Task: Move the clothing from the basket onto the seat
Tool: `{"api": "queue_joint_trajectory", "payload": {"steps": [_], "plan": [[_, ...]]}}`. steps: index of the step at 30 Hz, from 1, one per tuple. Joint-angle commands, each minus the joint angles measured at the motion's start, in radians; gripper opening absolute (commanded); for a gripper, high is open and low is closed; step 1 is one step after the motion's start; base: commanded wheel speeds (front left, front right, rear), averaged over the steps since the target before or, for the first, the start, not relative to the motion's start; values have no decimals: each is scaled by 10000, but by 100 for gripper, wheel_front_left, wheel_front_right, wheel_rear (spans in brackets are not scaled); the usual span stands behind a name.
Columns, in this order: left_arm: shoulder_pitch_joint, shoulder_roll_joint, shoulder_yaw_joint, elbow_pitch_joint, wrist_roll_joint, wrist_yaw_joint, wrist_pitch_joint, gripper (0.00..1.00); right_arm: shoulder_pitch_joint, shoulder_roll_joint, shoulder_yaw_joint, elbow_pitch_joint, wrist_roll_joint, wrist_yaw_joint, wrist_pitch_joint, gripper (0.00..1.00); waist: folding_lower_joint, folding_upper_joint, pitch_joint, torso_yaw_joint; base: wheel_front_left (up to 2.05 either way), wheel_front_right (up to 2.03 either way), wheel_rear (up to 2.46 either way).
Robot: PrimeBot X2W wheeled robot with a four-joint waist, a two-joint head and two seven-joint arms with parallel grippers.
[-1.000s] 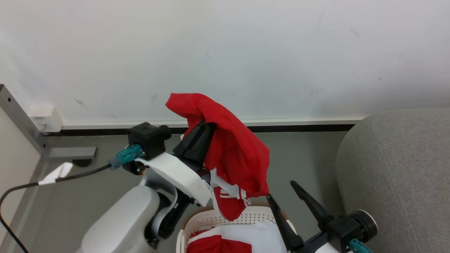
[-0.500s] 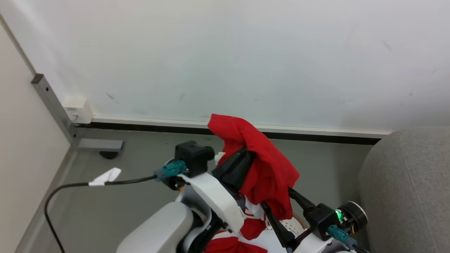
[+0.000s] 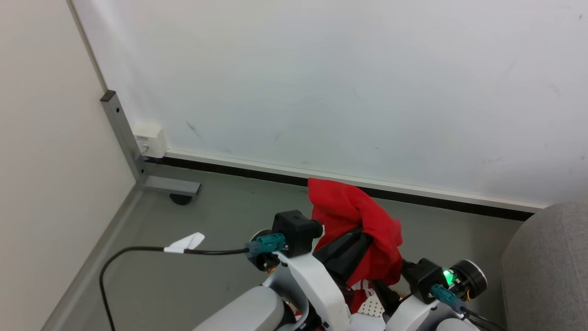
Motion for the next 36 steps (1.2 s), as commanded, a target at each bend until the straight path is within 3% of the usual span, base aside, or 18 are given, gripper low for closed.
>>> {"api": "queue_joint_trajectory", "payload": {"steps": [1,21,22,23,24,26,27,36], "plan": [[96,12,35,33,-111,17,-14,0,-185,17,96,57,172,-21,-115,0,0,-1,-19,39,0,0,0],[-25,421,396,333,-228,199,-285,2,-60,14,11,-510,917,-21,-305,0,0,-1,204,-486,0,0,0],[-32,434,411,336,-230,215,-297,37,-51,13,-29,-577,958,-21,-306,0,0,-1,209,-535,0,0,0],[-32,437,407,329,-239,215,-290,65,-33,13,-72,-632,981,-21,-306,0,0,-1,216,-586,0,0,0],[-32,437,407,329,-239,215,-290,65,-33,13,-72,-632,981,-21,-306,0,0,-1,216,-586,0,0,0],[-10,451,385,304,-251,186,-289,93,-7,13,-167,-693,962,-21,-305,0,0,-1,227,-712,0,0,0],[16,457,383,301,-267,193,-288,100,2,13,-228,-733,985,-21,-306,0,0,-1,237,-781,0,0,0],[247,559,363,297,-283,292,-402,100,83,10,-1177,-1181,1161,-21,-284,0,0,-1,408,-1598,0,0,0]]}}
